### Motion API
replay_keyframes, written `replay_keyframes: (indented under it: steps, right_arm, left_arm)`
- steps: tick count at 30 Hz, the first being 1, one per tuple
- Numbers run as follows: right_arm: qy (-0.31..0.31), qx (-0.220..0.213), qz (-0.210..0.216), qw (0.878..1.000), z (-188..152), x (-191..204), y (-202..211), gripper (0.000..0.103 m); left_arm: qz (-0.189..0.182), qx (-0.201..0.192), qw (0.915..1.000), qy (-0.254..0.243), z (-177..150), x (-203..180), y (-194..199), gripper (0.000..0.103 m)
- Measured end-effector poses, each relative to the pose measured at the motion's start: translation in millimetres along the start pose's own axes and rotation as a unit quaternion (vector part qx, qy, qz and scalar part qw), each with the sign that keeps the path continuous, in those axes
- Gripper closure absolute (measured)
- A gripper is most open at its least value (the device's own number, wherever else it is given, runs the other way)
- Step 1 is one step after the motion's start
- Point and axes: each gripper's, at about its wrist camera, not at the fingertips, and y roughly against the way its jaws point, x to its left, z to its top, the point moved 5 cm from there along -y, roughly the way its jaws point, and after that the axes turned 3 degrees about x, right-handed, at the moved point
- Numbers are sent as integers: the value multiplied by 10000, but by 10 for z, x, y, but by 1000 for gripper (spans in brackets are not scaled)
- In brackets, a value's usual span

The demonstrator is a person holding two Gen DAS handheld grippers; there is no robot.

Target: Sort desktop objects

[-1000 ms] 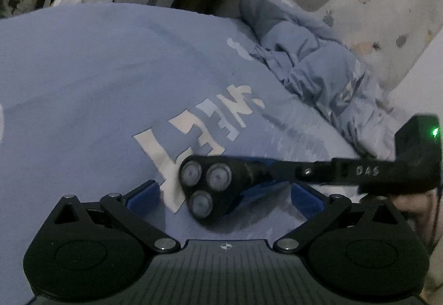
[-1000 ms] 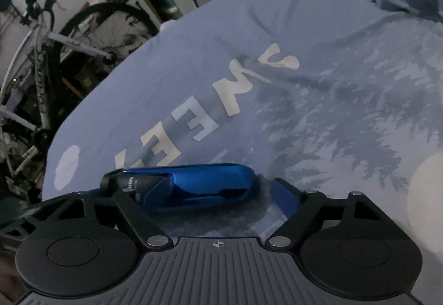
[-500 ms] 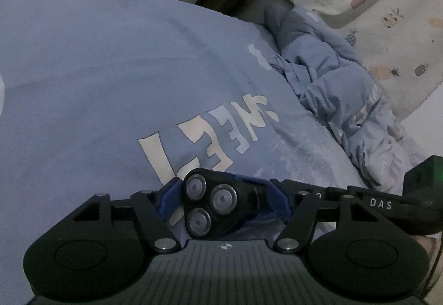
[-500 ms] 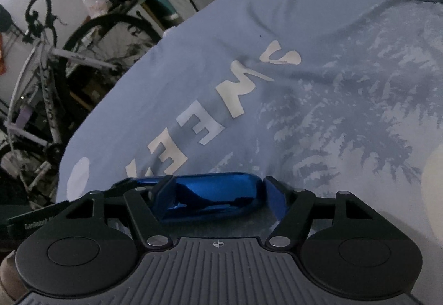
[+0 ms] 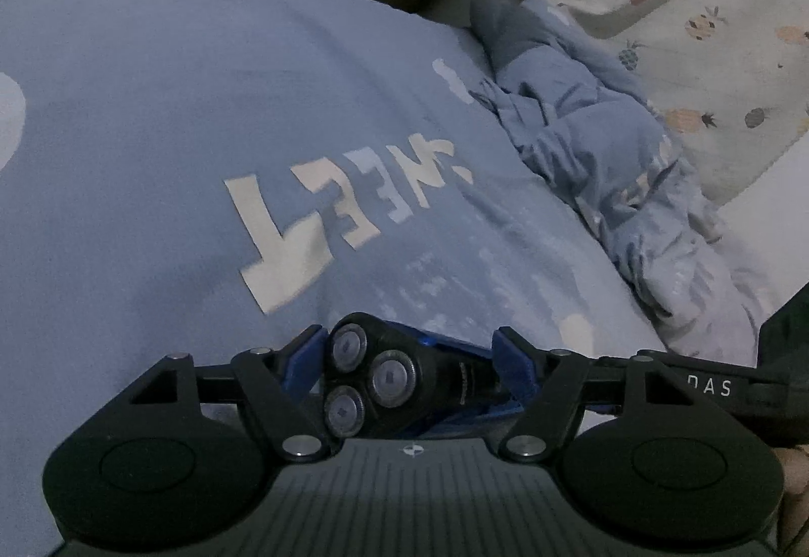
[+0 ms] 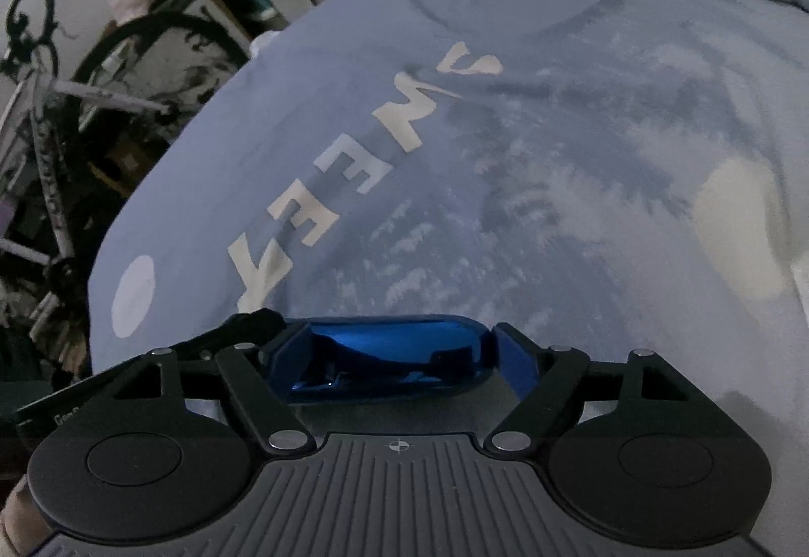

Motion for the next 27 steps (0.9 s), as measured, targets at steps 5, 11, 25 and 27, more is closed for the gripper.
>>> replay_keyframes:
  steps: [5, 11, 25, 27]
  right_arm:
    - [-237, -115, -93, 9996, -168, -15, 317, 22]
    - [-434, -301, -187, 9984, -371, -3, 760, 22]
    - [-752, -855, -336, 9929, -944, 144, 1940, 23]
    - [-812, -944, -344, 9916, -1061, 148, 2100, 22]
  left_arm:
    - [-100, 48, 9999, -14, -110, -187, 131, 25]
    - [-225, 89, 9996, -149, -228, -481, 370, 25]
    - [-513, 82, 9966, -635, -617, -1272, 1120, 26]
    - [-556, 54, 9959, -717, -678, -1384, 1242, 26]
